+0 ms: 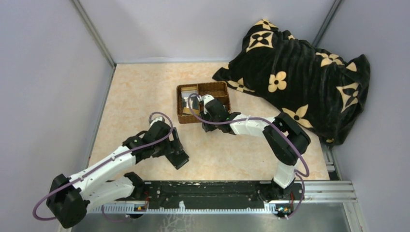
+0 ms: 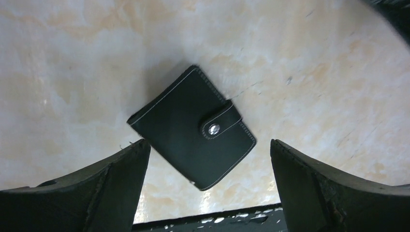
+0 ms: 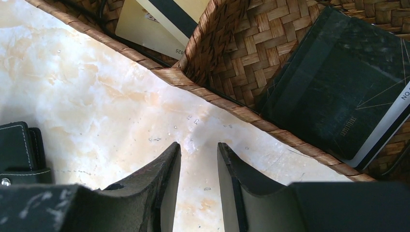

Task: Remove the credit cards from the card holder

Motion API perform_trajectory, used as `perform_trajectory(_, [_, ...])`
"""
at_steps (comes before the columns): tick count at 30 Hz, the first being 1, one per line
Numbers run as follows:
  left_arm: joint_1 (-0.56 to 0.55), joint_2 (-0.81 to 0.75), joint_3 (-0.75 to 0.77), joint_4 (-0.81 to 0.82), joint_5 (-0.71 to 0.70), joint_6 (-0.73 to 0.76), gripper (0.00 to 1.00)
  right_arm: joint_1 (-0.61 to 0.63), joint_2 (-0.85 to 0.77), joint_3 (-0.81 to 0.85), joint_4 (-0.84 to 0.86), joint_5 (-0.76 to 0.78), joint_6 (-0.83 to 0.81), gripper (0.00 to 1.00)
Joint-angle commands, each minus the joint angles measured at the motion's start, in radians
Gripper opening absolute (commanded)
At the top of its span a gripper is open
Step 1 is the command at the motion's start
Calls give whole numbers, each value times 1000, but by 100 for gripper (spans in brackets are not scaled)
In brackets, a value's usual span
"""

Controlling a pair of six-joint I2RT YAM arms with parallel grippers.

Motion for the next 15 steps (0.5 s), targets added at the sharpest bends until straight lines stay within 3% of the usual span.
perform_trajectory(1, [-4, -32, -65, -70, 71, -92, 99, -5, -54, -1, 41, 16, -12, 35])
perform_trajectory(9, [-5, -86, -104, -55, 112, -127, 97, -5, -23, -12, 65, 19, -3, 35])
perform_trajectory(15, [-11, 24, -166, 12, 133, -155, 98, -8, -33, -12, 59, 31, -5, 35])
